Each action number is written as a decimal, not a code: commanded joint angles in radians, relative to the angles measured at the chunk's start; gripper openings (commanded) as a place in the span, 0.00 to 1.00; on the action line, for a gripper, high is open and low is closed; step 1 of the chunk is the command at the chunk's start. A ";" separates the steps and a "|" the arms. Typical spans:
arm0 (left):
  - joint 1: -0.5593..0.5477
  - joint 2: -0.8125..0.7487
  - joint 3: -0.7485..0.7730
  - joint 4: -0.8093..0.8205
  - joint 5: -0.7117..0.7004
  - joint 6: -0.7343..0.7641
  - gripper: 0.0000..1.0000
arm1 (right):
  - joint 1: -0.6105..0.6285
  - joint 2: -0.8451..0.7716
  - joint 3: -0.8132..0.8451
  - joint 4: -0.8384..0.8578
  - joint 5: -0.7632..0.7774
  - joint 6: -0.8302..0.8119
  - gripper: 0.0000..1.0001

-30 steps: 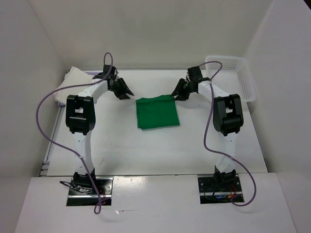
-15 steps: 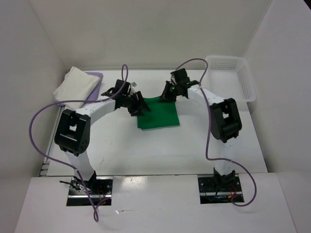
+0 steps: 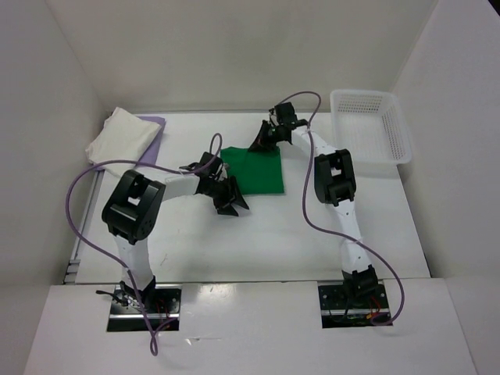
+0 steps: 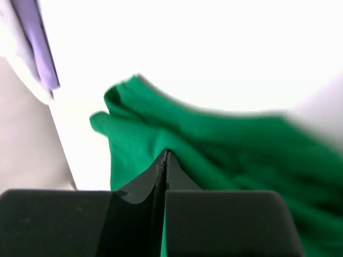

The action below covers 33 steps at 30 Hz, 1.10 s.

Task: Fold and stack the t-shirts
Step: Fold the long partially folded tshirt into a neat square, then put the neatly folded tshirt into the corner of the board with the left arm

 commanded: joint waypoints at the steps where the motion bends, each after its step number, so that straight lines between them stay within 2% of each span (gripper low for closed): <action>1: -0.001 -0.055 -0.013 -0.003 -0.005 -0.007 0.59 | -0.001 0.065 0.097 -0.103 -0.038 -0.024 0.00; 4: -0.001 -0.129 0.017 -0.012 -0.016 -0.007 0.59 | -0.001 0.053 0.083 -0.088 -0.086 -0.024 0.00; 8: 0.040 -0.251 0.046 -0.058 -0.062 -0.007 0.63 | -0.001 -0.024 0.083 -0.106 -0.052 -0.050 0.02; 9: 0.056 -0.270 0.046 -0.059 -0.079 -0.007 0.69 | -0.001 -0.075 0.072 -0.106 -0.039 -0.059 0.04; 12: 0.141 -0.285 0.046 -0.059 -0.125 0.034 0.80 | -0.001 -0.193 0.031 -0.096 0.000 -0.068 0.23; 13: 0.186 -0.270 0.057 -0.059 -0.125 0.066 0.84 | -0.001 -0.228 0.013 -0.079 0.020 -0.069 0.39; 16: 0.223 -0.174 0.117 -0.059 -0.159 0.126 0.85 | -0.001 -0.378 -0.098 -0.030 0.058 -0.078 0.57; 19: 0.223 -0.028 0.190 -0.049 -0.214 0.196 0.86 | -0.010 -0.535 -0.251 0.030 0.080 -0.078 0.62; 22: 0.223 0.069 0.235 -0.001 -0.214 0.206 0.88 | -0.033 -0.685 -0.414 0.093 0.070 -0.052 0.62; 27: 0.212 0.227 0.336 0.064 -0.154 0.196 0.88 | -0.053 -0.852 -0.618 0.125 0.061 -0.041 0.62; 31: 0.171 0.337 0.400 0.141 -0.059 0.138 0.50 | -0.062 -0.976 -0.750 0.136 0.047 -0.018 0.62; 32: 0.157 0.353 0.416 0.159 -0.039 0.119 0.38 | -0.071 -0.993 -0.767 0.136 0.038 -0.018 0.62; 33: 0.131 0.365 0.436 0.171 -0.039 0.098 0.31 | -0.071 -1.008 -0.785 0.136 0.038 -0.018 0.62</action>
